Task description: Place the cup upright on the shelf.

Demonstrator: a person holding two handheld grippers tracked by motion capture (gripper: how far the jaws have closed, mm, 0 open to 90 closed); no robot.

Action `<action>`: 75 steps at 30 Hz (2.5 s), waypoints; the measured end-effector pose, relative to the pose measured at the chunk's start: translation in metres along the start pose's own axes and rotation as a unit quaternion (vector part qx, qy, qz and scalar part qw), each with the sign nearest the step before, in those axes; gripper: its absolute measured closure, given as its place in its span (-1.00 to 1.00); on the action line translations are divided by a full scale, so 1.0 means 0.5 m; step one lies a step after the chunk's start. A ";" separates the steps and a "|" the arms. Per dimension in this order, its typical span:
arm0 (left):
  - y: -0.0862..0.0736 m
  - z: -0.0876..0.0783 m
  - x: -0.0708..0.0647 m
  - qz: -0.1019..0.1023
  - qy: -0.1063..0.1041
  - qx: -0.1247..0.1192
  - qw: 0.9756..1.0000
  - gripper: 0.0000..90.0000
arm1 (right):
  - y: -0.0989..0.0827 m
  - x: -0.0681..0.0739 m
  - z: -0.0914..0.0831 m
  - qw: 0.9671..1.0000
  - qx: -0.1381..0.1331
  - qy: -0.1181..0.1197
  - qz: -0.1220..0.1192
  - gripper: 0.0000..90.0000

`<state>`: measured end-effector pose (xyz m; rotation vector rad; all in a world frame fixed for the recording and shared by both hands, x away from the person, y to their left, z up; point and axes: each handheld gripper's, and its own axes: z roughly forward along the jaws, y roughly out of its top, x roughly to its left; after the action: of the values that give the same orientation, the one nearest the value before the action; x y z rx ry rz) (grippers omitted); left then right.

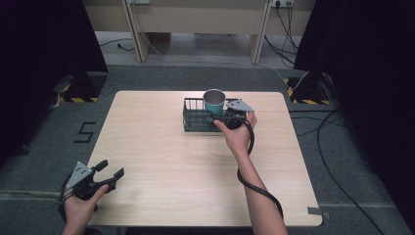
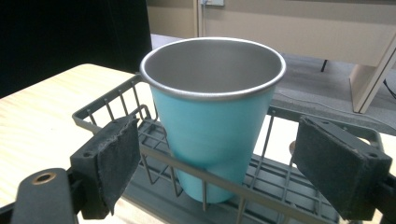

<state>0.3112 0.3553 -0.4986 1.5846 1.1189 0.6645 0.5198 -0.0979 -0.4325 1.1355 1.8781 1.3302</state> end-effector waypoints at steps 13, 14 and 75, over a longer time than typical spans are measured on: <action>0.000 0.000 -0.001 0.000 0.001 -0.002 1.000 -0.52 | -0.028 -0.013 -0.053 1.000 0.006 0.001 0.001 -0.64; 0.000 0.001 0.000 0.001 0.001 -0.002 1.000 -0.52 | -0.030 -0.014 -0.057 1.000 0.008 0.000 0.002 -0.64; 0.001 0.001 -0.002 0.006 0.005 0.001 1.000 -0.52 | -0.192 -0.064 -0.311 0.999 0.012 -0.043 0.026 -0.56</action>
<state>0.3114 0.3544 -0.4981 1.5933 1.1185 0.6795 0.3774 -0.2108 -0.4699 1.2425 1.8190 1.2689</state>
